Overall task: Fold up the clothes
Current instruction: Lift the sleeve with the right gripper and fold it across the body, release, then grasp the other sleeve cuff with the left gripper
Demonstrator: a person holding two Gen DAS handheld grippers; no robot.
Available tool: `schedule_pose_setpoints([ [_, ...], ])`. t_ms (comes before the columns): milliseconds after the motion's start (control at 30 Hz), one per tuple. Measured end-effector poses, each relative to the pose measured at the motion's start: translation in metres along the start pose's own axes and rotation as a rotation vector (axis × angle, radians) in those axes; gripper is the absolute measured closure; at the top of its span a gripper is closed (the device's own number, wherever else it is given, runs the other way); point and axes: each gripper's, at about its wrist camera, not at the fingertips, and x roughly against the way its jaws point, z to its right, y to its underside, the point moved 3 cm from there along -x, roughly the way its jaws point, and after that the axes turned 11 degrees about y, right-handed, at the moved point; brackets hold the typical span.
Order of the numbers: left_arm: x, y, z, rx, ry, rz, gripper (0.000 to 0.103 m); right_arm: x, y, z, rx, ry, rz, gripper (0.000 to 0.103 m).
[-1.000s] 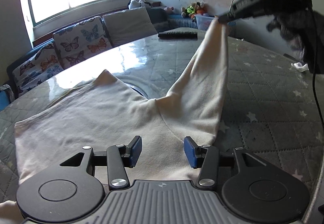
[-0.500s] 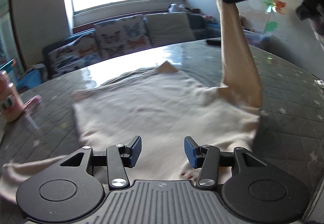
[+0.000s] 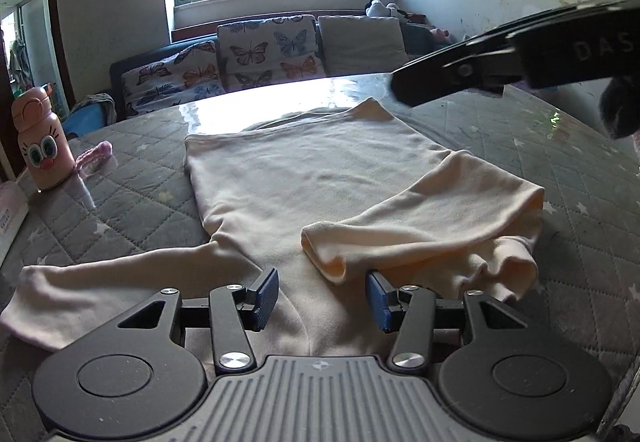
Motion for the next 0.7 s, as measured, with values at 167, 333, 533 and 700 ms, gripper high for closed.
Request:
schedule_pose_setpoints([
  [167, 0.006, 0.0, 0.001, 0.005, 0.006, 0.009, 0.051, 0.008, 0.012, 0.024, -0.003, 0.063, -0.026, 0.082],
  [333, 0.016, -0.002, 0.005, 0.001, 0.028, 0.025, 0.052, 0.009, 0.047, 0.063, -0.03, 0.163, -0.127, 0.08],
  [533, -0.003, -0.003, 0.012, -0.015, 0.046, -0.022, 0.06, 0.008, 0.088, 0.101, -0.138, 0.224, -0.222, 0.079],
  [700, -0.014, -0.005, 0.014, -0.017, 0.053, -0.042, 0.096, 0.005, 0.092, 0.106, -0.161, 0.22, -0.219, 0.079],
])
